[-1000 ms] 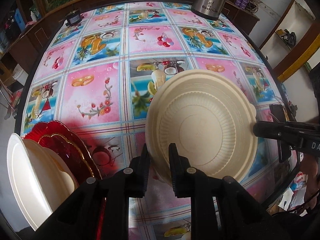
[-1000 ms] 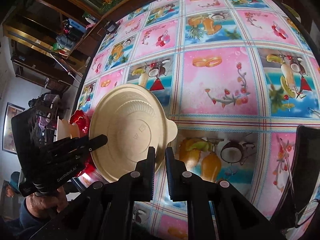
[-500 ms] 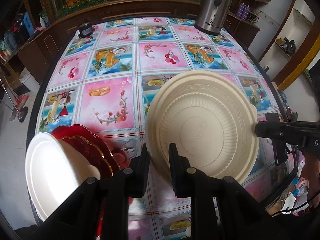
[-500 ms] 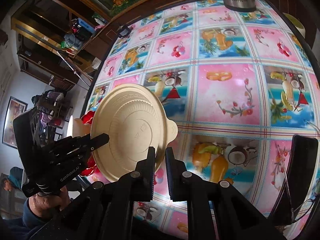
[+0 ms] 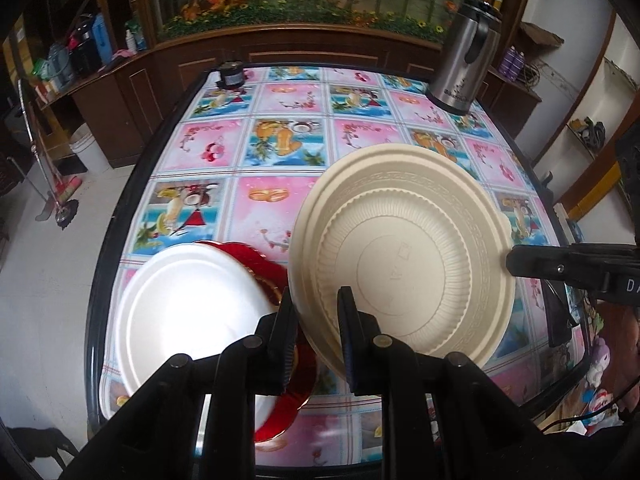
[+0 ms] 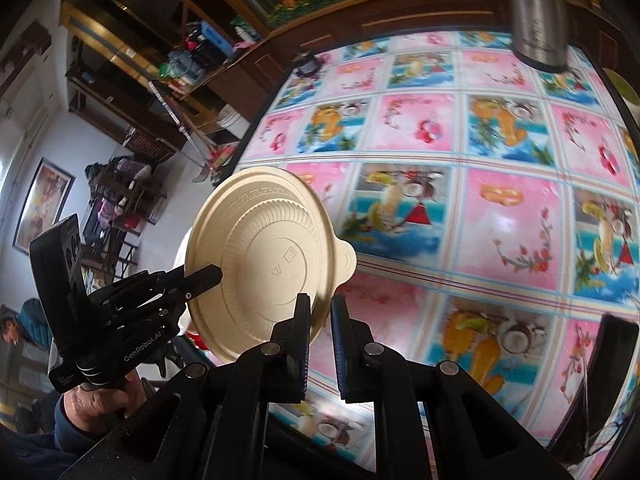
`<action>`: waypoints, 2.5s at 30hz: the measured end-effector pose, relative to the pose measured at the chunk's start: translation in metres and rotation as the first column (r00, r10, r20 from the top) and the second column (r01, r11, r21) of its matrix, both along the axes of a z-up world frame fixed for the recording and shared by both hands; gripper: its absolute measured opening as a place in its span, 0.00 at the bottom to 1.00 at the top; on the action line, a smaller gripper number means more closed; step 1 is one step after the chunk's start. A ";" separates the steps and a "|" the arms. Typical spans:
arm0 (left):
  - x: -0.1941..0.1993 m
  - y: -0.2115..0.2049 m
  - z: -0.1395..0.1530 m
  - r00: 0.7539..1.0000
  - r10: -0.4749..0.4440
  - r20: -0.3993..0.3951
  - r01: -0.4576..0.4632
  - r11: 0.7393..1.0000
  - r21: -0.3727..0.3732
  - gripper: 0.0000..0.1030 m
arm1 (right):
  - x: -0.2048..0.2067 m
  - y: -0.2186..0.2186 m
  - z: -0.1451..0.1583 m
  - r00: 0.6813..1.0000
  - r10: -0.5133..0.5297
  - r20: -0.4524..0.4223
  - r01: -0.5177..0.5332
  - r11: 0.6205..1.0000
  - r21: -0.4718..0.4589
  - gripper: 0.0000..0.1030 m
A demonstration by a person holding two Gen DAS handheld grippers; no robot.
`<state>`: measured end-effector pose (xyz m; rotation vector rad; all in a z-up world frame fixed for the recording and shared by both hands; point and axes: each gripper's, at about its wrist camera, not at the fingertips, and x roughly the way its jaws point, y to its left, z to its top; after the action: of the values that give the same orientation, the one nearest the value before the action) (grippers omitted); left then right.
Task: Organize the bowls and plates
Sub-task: 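Lift the beige bowl off the table with the left gripper, then carry the beige bowl with the left gripper over the stack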
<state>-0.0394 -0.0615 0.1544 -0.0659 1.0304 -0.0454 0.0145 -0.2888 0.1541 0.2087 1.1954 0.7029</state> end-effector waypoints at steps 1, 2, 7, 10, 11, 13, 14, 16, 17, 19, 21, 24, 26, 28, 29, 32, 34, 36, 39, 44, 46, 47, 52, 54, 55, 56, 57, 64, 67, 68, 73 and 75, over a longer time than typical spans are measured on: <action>-0.003 0.005 0.002 1.000 0.013 0.005 -0.013 1.000 -0.001 0.17 | 0.000 0.007 0.002 1.000 0.014 0.005 -0.014 1.000 -0.001 0.11; -0.006 0.010 0.004 1.000 0.026 0.010 -0.026 1.000 -0.001 0.17 | 0.000 0.011 0.003 1.000 0.023 0.006 -0.023 1.000 0.000 0.11; -0.020 0.038 0.012 0.995 0.093 0.026 -0.093 0.996 -0.002 0.17 | -0.001 0.042 0.011 0.996 0.092 0.020 -0.092 0.996 0.006 0.11; -0.029 0.054 0.015 0.991 0.133 0.032 -0.134 0.991 0.000 0.17 | -0.003 0.061 0.014 0.990 0.136 0.028 -0.137 0.991 0.007 0.11; -0.031 0.060 0.015 0.988 0.148 0.033 -0.149 0.989 0.001 0.17 | -0.004 0.066 0.015 0.989 0.147 0.029 -0.147 0.989 0.007 0.11; -0.037 0.073 0.016 0.983 0.179 0.035 -0.179 0.984 0.002 0.17 | -0.006 0.080 0.015 0.984 0.177 0.032 -0.178 0.984 0.008 0.11; -0.039 0.078 0.017 0.981 0.189 0.035 -0.189 0.982 0.003 0.17 | -0.007 0.087 0.015 0.981 0.191 0.032 -0.191 0.982 0.009 0.11; -0.045 0.089 0.016 0.975 0.218 0.033 -0.218 0.976 0.005 0.17 | -0.008 0.100 0.014 0.976 0.215 0.027 -0.216 0.976 0.012 0.11; -0.048 0.093 0.016 0.973 0.227 0.032 -0.228 0.974 0.006 0.17 | -0.009 0.106 0.013 0.974 0.226 0.024 -0.227 0.974 0.013 0.11; -0.053 0.102 0.015 0.968 0.249 0.028 -0.249 0.969 0.006 0.17 | -0.012 0.118 0.011 0.969 0.247 0.021 -0.248 0.969 0.017 0.11; -0.058 0.111 0.012 0.963 0.269 0.020 -0.269 0.963 0.007 0.17 | -0.014 0.127 0.010 0.964 0.265 0.019 -0.265 0.964 0.019 0.11; -0.065 0.123 0.007 0.956 0.295 0.007 -0.295 0.955 0.007 0.17 | -0.017 0.142 0.006 0.957 0.291 0.014 -0.292 0.956 0.020 0.11; -0.067 0.128 0.003 0.951 0.308 -0.003 -0.308 0.951 0.008 0.17 | -0.018 0.152 0.002 0.952 0.305 0.007 -0.305 0.952 0.017 0.11; -0.069 0.134 -0.001 0.949 0.316 -0.013 -0.316 0.949 0.008 0.17 | -0.018 0.161 -0.002 0.949 0.315 -0.007 -0.315 0.949 0.016 0.11; -0.070 0.136 -0.004 0.947 0.320 -0.018 -0.320 0.947 0.008 0.17 | -0.018 0.163 -0.004 0.948 0.318 -0.010 -0.318 0.948 0.015 0.11; -0.070 0.142 -0.012 0.945 0.324 -0.037 -0.324 0.946 0.009 0.17 | -0.019 0.173 -0.011 0.945 0.326 -0.023 -0.326 0.945 0.006 0.12; -0.070 0.144 -0.018 0.946 0.321 -0.051 -0.321 0.947 0.006 0.17 | -0.020 0.176 -0.017 0.944 0.328 -0.033 -0.328 0.945 -0.001 0.12; -0.069 0.145 -0.023 0.946 0.317 -0.063 -0.317 0.948 0.006 0.17 | -0.019 0.178 -0.023 0.945 0.324 -0.042 -0.325 0.946 -0.009 0.12; -0.066 0.145 -0.029 0.949 0.306 -0.075 -0.307 0.952 0.007 0.17 | -0.017 0.178 -0.032 0.948 0.313 -0.064 -0.314 0.949 -0.014 0.12; -0.060 0.145 -0.035 0.952 0.294 -0.086 -0.294 0.956 0.011 0.17 | -0.014 0.176 -0.039 0.952 0.296 -0.078 -0.298 0.954 -0.014 0.12; -0.058 0.145 -0.038 0.953 0.290 -0.092 -0.290 0.957 0.014 0.17 | -0.013 0.176 -0.041 0.953 0.292 -0.080 -0.294 0.956 -0.017 0.12; -0.056 0.144 -0.040 0.953 0.289 -0.095 -0.289 0.957 0.015 0.17 | -0.013 0.176 -0.042 0.954 0.289 -0.081 -0.291 0.956 -0.018 0.12; -0.053 0.145 -0.046 0.954 0.280 -0.106 -0.280 0.960 0.017 0.17 | -0.010 0.176 -0.046 0.957 0.278 -0.089 -0.281 0.960 -0.020 0.12; -0.052 0.145 -0.047 0.954 0.279 -0.108 -0.278 0.960 0.018 0.17 | -0.009 0.175 -0.047 0.957 0.274 -0.093 -0.277 0.961 -0.019 0.12; -0.051 0.145 -0.048 0.954 0.278 -0.109 -0.277 0.961 0.018 0.17 | -0.009 0.175 -0.047 0.958 0.272 -0.095 -0.275 0.961 -0.018 0.12; -0.050 0.145 -0.048 0.954 0.277 -0.110 -0.277 0.961 0.018 0.17 | -0.009 0.174 -0.047 0.958 0.271 -0.097 -0.274 0.962 -0.017 0.12; -0.049 0.146 -0.049 0.954 0.278 -0.111 -0.277 0.961 0.018 0.18 | -0.009 0.174 -0.048 0.958 0.270 -0.099 -0.273 0.962 -0.016 0.12; -0.046 0.146 -0.051 0.954 0.279 -0.114 -0.279 0.960 0.017 0.18 | -0.009 0.172 -0.048 0.958 0.269 -0.100 -0.272 0.962 -0.017 0.13; -0.046 0.146 -0.051 0.953 0.281 -0.112 -0.280 0.960 0.021 0.18 | -0.009 0.173 -0.047 0.958 0.270 -0.096 -0.273 0.962 -0.013 0.13; -0.046 0.146 -0.051 0.953 0.282 -0.111 -0.281 0.960 0.024 0.18 | -0.009 0.173 -0.047 0.958 0.271 -0.095 -0.274 0.962 -0.014 0.13; -0.044 0.144 -0.053 0.953 0.282 -0.110 -0.280 0.960 0.032 0.18 | -0.010 0.174 -0.046 0.958 0.275 -0.083 -0.278 0.960 -0.021 0.13; -0.042 0.143 -0.054 0.953 0.282 -0.106 -0.280 0.959 0.034 0.18 | -0.010 0.174 -0.046 0.957 0.277 -0.082 -0.279 0.960 -0.021 0.13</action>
<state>-0.0818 0.0820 0.1003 -0.2000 1.1230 0.2298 0.0049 -0.1147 0.1080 0.0406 1.3251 0.9271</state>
